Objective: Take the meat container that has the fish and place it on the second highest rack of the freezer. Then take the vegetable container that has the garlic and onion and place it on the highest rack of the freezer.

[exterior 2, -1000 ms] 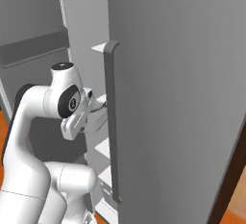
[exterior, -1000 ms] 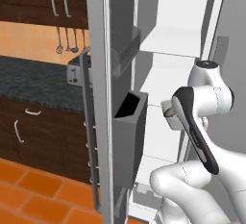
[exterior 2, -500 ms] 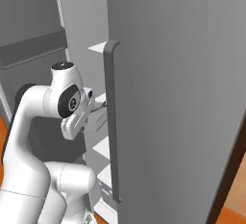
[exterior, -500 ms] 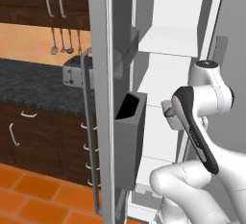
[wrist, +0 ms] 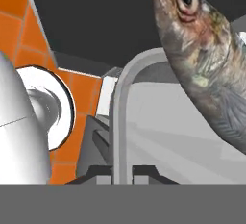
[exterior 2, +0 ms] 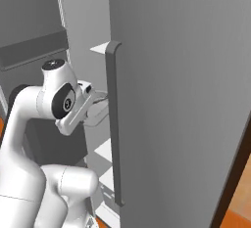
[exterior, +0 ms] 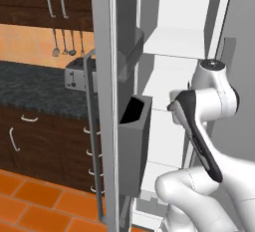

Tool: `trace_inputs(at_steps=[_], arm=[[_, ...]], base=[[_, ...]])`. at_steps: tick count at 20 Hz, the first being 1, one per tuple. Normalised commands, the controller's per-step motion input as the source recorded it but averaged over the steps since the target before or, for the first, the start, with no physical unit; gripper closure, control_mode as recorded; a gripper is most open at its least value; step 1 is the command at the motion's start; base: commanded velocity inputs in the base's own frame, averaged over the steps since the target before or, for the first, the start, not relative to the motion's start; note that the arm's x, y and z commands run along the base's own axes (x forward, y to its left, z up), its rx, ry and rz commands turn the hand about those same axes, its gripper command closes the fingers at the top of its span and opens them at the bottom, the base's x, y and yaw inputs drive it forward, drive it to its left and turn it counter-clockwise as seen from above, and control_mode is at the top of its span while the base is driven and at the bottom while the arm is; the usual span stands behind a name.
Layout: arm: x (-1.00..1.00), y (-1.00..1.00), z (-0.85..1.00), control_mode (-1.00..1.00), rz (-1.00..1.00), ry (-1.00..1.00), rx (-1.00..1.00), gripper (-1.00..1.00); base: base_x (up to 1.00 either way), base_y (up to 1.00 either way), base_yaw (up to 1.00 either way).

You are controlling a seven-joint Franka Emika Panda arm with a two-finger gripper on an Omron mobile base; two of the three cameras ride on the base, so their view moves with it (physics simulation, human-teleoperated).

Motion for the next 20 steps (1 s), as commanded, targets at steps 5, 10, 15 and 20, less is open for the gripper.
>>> trace_inputs(at_steps=[5, 10, 15, 20], arm=[[0.63, 0.0, 0.14, -1.0, -0.21, -0.06, 0.0, 1.0], [0.52, -0.23, -0.03, -1.0, -0.08, -0.03, 0.01, 1.0], [0.03, -0.12, -0.12, -1.0, 0.0, -0.07, 0.0, 1.0], [-0.02, 0.0, 0.0, -1.0, 0.04, -0.17, 0.0, 1.0]], base=[[0.0, 0.0, 0.0], [0.0, 0.0, 0.0], [0.0, 0.0, 0.0], [0.0, 0.0, 0.0]])
